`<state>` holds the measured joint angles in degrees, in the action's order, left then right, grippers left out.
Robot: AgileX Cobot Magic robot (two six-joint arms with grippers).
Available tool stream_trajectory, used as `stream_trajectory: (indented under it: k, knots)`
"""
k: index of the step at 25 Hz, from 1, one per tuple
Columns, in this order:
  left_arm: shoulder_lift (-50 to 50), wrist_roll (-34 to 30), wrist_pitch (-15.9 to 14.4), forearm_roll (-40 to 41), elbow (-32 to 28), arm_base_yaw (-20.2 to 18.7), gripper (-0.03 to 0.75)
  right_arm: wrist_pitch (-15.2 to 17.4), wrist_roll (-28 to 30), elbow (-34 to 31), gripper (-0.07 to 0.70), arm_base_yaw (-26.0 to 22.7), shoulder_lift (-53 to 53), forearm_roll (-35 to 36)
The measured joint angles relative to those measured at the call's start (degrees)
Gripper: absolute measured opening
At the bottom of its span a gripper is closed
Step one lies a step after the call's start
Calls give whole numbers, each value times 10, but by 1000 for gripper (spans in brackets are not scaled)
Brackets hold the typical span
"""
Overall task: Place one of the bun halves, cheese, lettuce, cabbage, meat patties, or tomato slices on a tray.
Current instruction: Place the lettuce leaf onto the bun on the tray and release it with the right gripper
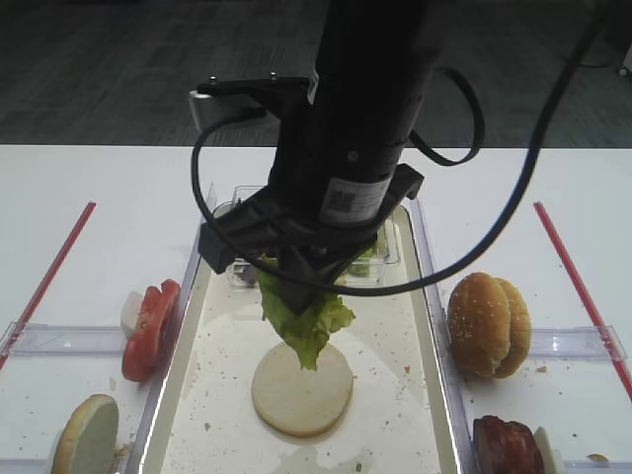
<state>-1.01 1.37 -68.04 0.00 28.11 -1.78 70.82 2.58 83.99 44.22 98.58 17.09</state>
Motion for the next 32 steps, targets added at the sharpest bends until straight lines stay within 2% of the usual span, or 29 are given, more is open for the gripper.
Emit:
stream_trajectory:
  k: [12,21,25,32]
  knots:
    - [0,0,0,0,0,0,440,-4,26,0,71,0,75,20]
    - [0,0,0,0,0,0,440,-56,51,0,71,0,123,28]
    - [0,0,0,0,0,0,440,-62,56,0,71,0,141,27]
    - [0,0,0,0,0,0,440,-94,57,0,71,0,149,-2]
